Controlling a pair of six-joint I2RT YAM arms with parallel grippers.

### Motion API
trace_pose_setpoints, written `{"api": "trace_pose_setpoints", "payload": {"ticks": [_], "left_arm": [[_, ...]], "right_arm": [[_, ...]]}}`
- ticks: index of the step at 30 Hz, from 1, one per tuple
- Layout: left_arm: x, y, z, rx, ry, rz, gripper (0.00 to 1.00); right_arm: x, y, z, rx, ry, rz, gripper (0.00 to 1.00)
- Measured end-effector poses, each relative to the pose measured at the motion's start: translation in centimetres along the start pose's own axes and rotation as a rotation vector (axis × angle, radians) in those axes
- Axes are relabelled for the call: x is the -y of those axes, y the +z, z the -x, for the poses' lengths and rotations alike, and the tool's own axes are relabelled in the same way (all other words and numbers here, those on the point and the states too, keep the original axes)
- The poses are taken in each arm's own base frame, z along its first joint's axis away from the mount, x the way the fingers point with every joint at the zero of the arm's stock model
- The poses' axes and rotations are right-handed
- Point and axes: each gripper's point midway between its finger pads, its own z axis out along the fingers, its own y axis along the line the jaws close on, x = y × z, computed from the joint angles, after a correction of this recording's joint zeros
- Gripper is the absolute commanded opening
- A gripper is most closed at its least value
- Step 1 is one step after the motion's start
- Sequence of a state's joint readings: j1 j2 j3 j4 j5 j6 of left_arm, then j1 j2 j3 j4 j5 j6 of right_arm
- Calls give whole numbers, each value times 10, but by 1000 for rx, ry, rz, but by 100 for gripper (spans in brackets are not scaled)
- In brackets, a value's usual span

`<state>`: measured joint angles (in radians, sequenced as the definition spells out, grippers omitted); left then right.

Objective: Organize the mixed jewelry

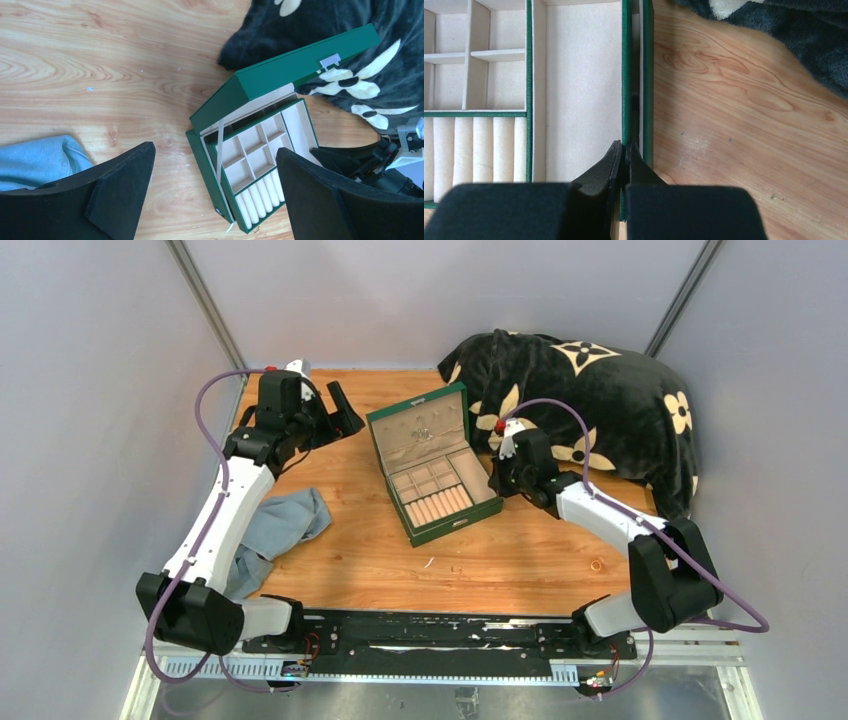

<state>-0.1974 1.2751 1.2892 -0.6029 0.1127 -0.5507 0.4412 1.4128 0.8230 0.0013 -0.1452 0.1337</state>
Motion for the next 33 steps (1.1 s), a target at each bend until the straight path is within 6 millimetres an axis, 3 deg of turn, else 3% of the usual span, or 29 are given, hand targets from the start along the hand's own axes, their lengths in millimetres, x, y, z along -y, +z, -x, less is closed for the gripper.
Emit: {"api": "trace_pose_setpoints", "payload": {"ticks": [33], "left_arm": [[-1,-8,-3,7,-3,-1,96]], "right_arm": [[6,9,-2,10,1,-18,0]]}}
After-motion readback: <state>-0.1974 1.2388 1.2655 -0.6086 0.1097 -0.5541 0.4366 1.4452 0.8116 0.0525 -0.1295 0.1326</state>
